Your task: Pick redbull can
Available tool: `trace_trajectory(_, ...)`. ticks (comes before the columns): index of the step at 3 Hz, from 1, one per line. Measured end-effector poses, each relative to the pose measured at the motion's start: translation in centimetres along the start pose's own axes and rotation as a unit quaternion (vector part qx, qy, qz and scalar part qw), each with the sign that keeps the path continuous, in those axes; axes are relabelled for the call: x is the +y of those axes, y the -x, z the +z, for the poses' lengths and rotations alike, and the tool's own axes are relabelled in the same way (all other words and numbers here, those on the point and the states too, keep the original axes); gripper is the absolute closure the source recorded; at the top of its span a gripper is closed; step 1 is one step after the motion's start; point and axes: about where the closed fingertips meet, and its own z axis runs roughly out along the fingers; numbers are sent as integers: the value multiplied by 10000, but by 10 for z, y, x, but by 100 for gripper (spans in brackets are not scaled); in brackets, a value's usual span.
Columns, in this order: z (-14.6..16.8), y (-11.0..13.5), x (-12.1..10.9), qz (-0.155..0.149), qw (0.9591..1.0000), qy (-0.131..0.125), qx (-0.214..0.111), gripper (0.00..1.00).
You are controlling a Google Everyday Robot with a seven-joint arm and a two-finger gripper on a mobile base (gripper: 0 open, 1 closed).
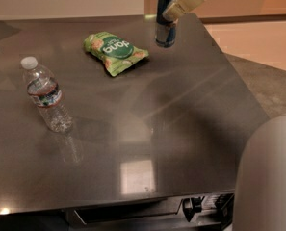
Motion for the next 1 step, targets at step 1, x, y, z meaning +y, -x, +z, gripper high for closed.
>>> trace_trajectory(1, 4, 3, -6, 2, 9999, -78, -62, 100)
